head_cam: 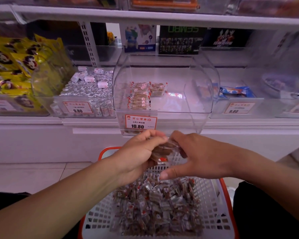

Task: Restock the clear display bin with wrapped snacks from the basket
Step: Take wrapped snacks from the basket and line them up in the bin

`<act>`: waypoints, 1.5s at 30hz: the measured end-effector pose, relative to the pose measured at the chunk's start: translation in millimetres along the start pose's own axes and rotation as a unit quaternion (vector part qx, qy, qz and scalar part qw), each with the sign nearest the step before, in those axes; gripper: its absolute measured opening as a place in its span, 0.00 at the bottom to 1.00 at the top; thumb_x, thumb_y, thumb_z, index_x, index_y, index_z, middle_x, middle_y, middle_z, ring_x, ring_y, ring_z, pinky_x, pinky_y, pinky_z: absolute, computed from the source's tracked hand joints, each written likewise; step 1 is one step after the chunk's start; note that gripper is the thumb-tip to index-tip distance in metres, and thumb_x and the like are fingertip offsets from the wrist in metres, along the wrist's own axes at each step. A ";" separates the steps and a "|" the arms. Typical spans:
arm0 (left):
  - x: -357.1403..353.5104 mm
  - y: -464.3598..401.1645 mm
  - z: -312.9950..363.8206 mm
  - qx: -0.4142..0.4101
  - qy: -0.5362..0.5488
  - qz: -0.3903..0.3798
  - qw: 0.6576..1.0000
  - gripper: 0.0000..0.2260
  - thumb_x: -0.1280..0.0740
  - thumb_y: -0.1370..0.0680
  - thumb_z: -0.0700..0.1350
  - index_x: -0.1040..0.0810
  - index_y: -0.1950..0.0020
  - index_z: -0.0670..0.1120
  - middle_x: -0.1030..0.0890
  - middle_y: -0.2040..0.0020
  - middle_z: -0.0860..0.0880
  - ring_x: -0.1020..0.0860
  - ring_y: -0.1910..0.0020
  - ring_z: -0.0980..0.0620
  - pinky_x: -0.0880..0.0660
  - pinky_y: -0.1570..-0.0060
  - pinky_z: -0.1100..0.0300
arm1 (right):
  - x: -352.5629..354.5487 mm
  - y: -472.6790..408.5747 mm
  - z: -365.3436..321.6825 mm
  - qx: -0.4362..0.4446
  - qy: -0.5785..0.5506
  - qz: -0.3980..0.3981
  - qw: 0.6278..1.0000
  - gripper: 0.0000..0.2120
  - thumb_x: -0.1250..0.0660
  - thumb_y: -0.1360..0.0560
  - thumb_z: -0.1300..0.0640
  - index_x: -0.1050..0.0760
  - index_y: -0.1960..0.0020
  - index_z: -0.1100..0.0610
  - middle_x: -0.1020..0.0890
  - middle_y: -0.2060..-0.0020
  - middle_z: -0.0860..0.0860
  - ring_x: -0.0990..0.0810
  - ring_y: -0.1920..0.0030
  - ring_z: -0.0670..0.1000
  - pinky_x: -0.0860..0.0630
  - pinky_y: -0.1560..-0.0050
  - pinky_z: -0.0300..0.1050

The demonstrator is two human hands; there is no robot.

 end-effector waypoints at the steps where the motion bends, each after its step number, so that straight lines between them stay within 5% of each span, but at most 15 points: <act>1: 1.4 -1.2 -0.7 -0.008 0.018 0.023 1.000 0.03 0.30 0.23 0.41 0.19 0.55 0.48 0.16 0.59 0.44 0.18 0.62 0.50 0.22 0.58 0.53 | -0.3 0.5 -1.5 0.008 -0.011 0.029 1.000 0.41 0.38 0.41 0.18 0.36 0.39 0.43 0.23 0.46 0.40 0.24 0.51 0.40 0.26 0.52 0.40; 4: 2.6 -0.8 0.3 -0.028 0.058 0.054 0.996 0.02 0.32 0.21 0.42 0.20 0.51 0.45 0.15 0.60 0.45 0.17 0.63 0.52 0.21 0.65 0.58 | -5.4 -0.1 -9.8 0.019 -0.057 0.107 0.992 0.43 0.34 0.36 0.24 0.37 0.29 0.46 0.26 0.35 0.42 0.27 0.39 0.41 0.27 0.40 0.39; 9: 0.0 0.6 1.4 -0.038 0.091 0.041 0.994 0.12 0.34 0.19 0.45 0.21 0.42 0.38 0.14 0.52 0.41 0.15 0.57 0.48 0.20 0.62 0.60 | -7.8 -6.3 -16.1 0.025 -0.177 0.153 0.972 0.19 0.32 0.24 0.47 0.27 0.35 0.50 0.21 0.45 0.47 0.21 0.47 0.45 0.25 0.43 0.49; 13: 4.2 2.8 8.9 -0.060 0.083 0.026 0.994 0.15 0.33 0.22 0.53 0.13 0.50 0.43 0.14 0.50 0.42 0.15 0.57 0.52 0.20 0.61 0.64 | -3.3 -8.3 -12.8 0.043 -0.357 0.124 0.925 0.12 0.36 0.20 0.60 0.26 0.37 0.55 0.18 0.48 0.54 0.17 0.52 0.57 0.19 0.49 0.58; 18: 5.9 7.2 14.9 -0.057 0.055 -0.005 0.997 0.20 0.31 0.27 0.58 0.16 0.44 0.44 0.14 0.47 0.43 0.15 0.53 0.51 0.20 0.57 0.63 | -7.8 -11.0 -12.5 0.090 -0.308 0.159 0.934 0.13 0.37 0.19 0.56 0.29 0.35 0.55 0.19 0.49 0.52 0.19 0.54 0.52 0.19 0.52 0.53; 23: 3.0 8.2 18.1 -0.047 0.044 0.002 0.998 0.28 0.28 0.31 0.56 0.22 0.37 0.41 0.15 0.49 0.43 0.18 0.59 0.54 0.22 0.61 0.63 | 0.0 -11.0 -11.4 0.130 -0.115 0.222 0.959 0.22 0.30 0.24 0.50 0.30 0.33 0.52 0.26 0.44 0.47 0.25 0.45 0.43 0.26 0.47 0.39; 28: -4.0 9.3 25.1 -0.079 0.056 0.003 0.995 0.23 0.33 0.26 0.55 0.24 0.37 0.40 0.14 0.54 0.47 0.18 0.60 0.55 0.23 0.60 0.62 | 11.4 -5.5 -17.0 0.162 -0.052 0.264 0.949 0.27 0.28 0.25 0.51 0.34 0.30 0.50 0.25 0.40 0.42 0.28 0.43 0.35 0.33 0.43 0.26; 31: -10.0 11.1 36.6 -0.092 0.089 -0.009 0.992 0.23 0.41 0.19 0.56 0.23 0.39 0.38 0.14 0.52 0.43 0.16 0.56 0.51 0.22 0.59 0.58 | 16.7 -4.2 -20.6 0.159 -0.051 0.259 0.951 0.24 0.31 0.23 0.52 0.34 0.30 0.51 0.23 0.40 0.44 0.26 0.43 0.39 0.32 0.42 0.30; 36: -9.8 10.7 85.1 -0.140 0.009 -0.025 0.990 0.28 0.43 0.27 0.68 0.28 0.43 0.46 0.16 0.52 0.44 0.18 0.57 0.48 0.23 0.62 0.55 | 56.3 -17.0 -18.9 0.159 -0.163 0.265 0.937 0.16 0.29 0.26 0.53 0.28 0.40 0.50 0.19 0.51 0.44 0.19 0.52 0.45 0.23 0.49 0.38; 38: 10.9 6.2 116.2 -0.251 -0.147 0.081 0.953 0.22 0.43 0.23 0.68 0.28 0.46 0.50 0.17 0.52 0.46 0.19 0.57 0.51 0.24 0.63 0.58 | 85.2 -40.9 -5.0 0.110 -0.239 0.274 0.925 0.12 0.28 0.25 0.57 0.26 0.44 0.51 0.18 0.55 0.47 0.17 0.55 0.49 0.19 0.51 0.47; 40: 40.7 5.7 146.9 -0.396 -0.337 0.248 0.817 0.13 0.37 0.21 0.61 0.29 0.50 0.52 0.21 0.59 0.52 0.23 0.63 0.56 0.27 0.65 0.63 | 111.5 -78.5 17.3 0.023 -0.278 0.279 0.919 0.08 0.28 0.25 0.58 0.25 0.48 0.52 0.17 0.57 0.49 0.17 0.54 0.52 0.18 0.50 0.52; 42: 63.8 -3.4 159.2 -0.403 -0.479 0.319 0.711 0.12 0.31 0.23 0.56 0.30 0.48 0.52 0.23 0.65 0.52 0.24 0.67 0.55 0.27 0.67 0.57 | 125.6 -121.4 33.9 -0.063 -0.234 0.256 0.936 0.05 0.27 0.26 0.57 0.22 0.52 0.56 0.17 0.56 0.52 0.19 0.56 0.53 0.18 0.55 0.49; 45: 85.2 -28.0 153.0 -0.294 -0.568 0.304 0.706 0.12 0.31 0.23 0.52 0.28 0.45 0.48 0.22 0.67 0.50 0.24 0.67 0.51 0.33 0.69 0.57 | 113.0 -179.8 50.6 -0.159 -0.143 0.156 0.964 0.11 0.24 0.29 0.55 0.21 0.52 0.60 0.20 0.57 0.55 0.23 0.58 0.53 0.26 0.62 0.44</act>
Point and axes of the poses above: each hand's wrist, its own y-axis away from the middle knuckle, its own x-axis out of the back of the hand, z = x × y, the point moved 4 cm from there along -y, towards the middle knuckle
